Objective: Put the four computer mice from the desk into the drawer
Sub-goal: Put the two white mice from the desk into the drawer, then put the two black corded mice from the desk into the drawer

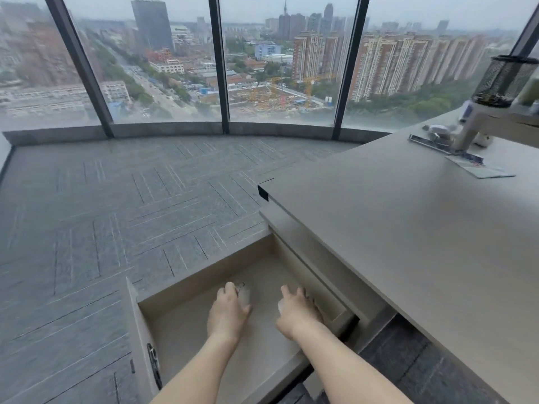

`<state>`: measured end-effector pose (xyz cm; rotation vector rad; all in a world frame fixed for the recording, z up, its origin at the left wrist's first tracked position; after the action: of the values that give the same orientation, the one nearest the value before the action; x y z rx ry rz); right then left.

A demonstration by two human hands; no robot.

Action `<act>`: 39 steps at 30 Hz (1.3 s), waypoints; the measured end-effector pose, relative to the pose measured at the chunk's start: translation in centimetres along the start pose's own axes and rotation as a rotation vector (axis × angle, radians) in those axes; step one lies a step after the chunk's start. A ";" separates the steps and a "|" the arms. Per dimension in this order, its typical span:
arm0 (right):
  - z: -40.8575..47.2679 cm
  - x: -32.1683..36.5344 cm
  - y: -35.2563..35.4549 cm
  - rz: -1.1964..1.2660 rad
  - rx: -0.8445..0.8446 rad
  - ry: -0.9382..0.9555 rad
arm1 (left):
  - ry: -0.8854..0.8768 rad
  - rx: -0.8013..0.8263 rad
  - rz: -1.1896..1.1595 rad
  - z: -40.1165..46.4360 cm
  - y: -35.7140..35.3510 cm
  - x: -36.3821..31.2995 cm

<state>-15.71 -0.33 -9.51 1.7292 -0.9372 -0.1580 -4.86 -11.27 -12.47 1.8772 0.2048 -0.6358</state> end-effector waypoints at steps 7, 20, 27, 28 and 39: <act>-1.3 0.3 1.3 -0.009 -0.076 0.035 | -0.042 -0.062 -0.208 -0.8 1.6 0.0; -27.0 -8.9 16.7 0.416 -0.970 0.224 | -0.670 0.036 -0.539 -21.0 6.0 -20.0; -39.6 -26.1 16.8 0.122 -1.407 -0.251 | -0.928 0.411 -0.282 -35.0 -3.5 -29.0; -41.0 -28.4 16.5 0.067 -1.398 -0.363 | -0.941 0.444 -0.235 -36.8 -4.8 -30.0; -44.5 -37.5 11.7 0.181 -1.108 -0.744 | -0.856 0.327 0.060 -45.1 -13.6 -37.3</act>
<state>-23.27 56.78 4.83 0.5228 -1.1844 -1.0368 -27.17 40.70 7.75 1.7327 -0.5360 -1.4242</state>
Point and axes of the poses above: each hand's wrist, its own z-axis towards the middle knuckle, its own y-axis out of the back of the hand, x = y × z, the point moved 2 cm from there along z, towards the middle knuckle, and after that the axes turned 10 degrees about y, right-handed, at the moved point
